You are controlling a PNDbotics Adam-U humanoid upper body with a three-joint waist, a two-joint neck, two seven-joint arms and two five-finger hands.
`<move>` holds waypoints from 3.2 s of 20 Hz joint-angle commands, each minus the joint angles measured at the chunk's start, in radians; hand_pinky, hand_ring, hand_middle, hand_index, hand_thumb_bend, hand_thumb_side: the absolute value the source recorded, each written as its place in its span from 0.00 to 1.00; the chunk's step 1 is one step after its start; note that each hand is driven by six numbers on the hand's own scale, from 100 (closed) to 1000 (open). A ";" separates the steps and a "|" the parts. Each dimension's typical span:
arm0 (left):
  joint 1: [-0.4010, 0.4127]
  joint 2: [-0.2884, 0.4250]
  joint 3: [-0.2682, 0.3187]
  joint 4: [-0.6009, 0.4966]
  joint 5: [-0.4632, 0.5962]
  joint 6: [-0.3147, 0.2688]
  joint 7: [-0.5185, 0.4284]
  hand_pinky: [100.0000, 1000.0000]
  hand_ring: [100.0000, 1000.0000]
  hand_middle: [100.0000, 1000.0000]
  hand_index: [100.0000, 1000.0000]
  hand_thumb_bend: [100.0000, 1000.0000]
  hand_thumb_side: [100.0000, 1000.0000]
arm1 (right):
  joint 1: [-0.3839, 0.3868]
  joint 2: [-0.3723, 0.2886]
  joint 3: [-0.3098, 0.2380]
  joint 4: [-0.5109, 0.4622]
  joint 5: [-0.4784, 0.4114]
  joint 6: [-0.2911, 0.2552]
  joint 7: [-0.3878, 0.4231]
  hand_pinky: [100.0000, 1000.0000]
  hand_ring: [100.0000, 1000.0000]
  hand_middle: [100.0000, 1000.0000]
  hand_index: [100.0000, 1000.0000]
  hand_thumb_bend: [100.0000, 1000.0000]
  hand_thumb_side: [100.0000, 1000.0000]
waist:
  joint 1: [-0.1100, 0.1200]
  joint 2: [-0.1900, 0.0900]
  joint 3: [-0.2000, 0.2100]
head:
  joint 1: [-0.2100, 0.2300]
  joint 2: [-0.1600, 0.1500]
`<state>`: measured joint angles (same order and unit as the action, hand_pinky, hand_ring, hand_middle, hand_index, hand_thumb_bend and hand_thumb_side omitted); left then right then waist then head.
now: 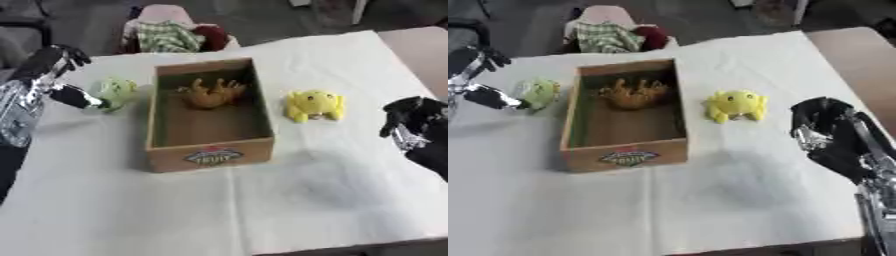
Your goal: Pick up objects on the table and place them in the box.
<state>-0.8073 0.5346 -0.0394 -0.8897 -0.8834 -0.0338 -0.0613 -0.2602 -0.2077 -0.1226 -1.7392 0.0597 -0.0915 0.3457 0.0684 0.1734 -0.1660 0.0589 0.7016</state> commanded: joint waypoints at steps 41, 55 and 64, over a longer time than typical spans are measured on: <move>-0.037 0.015 -0.047 -0.200 0.143 0.001 0.106 0.57 0.43 0.39 0.53 0.02 0.10 | -0.020 -0.023 -0.002 -0.007 0.005 -0.009 0.002 0.45 0.42 0.38 0.61 0.00 0.19 | 0.001 -0.006 -0.018 | -0.015 -0.026; -0.054 -0.035 -0.220 -0.338 0.263 -0.098 -0.107 0.58 0.44 0.40 0.54 0.08 0.11 | -0.019 -0.017 0.003 -0.008 0.000 -0.007 0.009 0.45 0.42 0.38 0.61 0.00 0.19 | -0.001 -0.011 -0.030 | -0.005 -0.020; -0.025 -0.036 -0.270 -0.380 0.356 -0.141 -0.248 0.61 0.50 0.46 0.62 0.35 0.14 | -0.019 -0.016 0.000 -0.008 0.000 -0.006 0.007 0.45 0.42 0.38 0.60 0.00 0.19 | -0.001 -0.008 -0.026 | -0.008 -0.018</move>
<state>-0.8170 0.4752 -0.3088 -1.2445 -0.5418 -0.1710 -0.2919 -0.2715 -0.2147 -0.1195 -1.7328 0.0609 -0.0963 0.3519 0.0724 0.1790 -0.1931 0.0506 0.6772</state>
